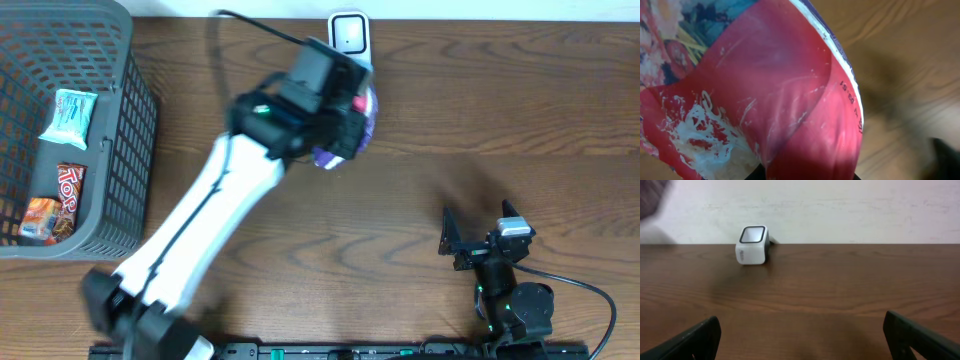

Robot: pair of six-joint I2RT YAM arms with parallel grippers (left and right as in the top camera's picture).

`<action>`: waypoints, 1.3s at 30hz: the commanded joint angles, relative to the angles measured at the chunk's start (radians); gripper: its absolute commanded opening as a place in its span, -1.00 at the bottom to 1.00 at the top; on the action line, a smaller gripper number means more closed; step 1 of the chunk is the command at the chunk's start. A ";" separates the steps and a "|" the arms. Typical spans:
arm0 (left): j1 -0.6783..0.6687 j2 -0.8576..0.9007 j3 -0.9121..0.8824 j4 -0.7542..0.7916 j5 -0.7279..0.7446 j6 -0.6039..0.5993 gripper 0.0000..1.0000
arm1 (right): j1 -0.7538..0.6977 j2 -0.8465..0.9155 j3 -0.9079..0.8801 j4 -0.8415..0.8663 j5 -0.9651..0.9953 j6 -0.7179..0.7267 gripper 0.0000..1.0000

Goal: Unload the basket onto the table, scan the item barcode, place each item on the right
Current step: 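Carry the pack to the scanner and set it on the table, then return the left gripper into the basket above the green wipes pack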

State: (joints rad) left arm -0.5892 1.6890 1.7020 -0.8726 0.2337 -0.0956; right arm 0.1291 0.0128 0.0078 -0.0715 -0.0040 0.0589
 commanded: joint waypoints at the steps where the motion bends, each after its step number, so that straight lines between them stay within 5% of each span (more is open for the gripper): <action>1: -0.050 0.120 -0.003 0.011 -0.092 0.024 -0.85 | 0.002 -0.004 -0.003 -0.003 -0.002 -0.005 0.98; 9: -0.105 0.338 -0.003 0.056 -0.092 0.024 -0.84 | 0.002 -0.004 -0.003 -0.003 -0.002 -0.005 0.98; 12: -0.104 0.370 -0.003 0.060 -0.092 0.024 -0.66 | 0.002 -0.004 -0.003 -0.003 -0.002 -0.005 0.98; 13: -0.103 0.371 -0.003 0.059 -0.092 0.024 -0.45 | 0.002 -0.004 -0.003 -0.003 -0.002 -0.005 0.99; 15: -0.103 0.362 -0.001 0.058 -0.092 0.024 0.99 | 0.002 -0.004 -0.003 -0.003 -0.002 -0.005 0.98; 27: 0.005 -0.031 0.017 0.068 -0.093 0.011 0.96 | 0.002 -0.004 -0.003 -0.003 -0.002 -0.005 0.99; 39: 0.543 -0.452 0.017 -0.032 -0.093 -0.101 0.96 | 0.002 -0.004 -0.003 -0.003 -0.002 -0.005 0.99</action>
State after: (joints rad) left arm -0.1646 1.2846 1.7081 -0.8795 0.1448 -0.1677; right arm 0.1291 0.0128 0.0078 -0.0711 -0.0040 0.0589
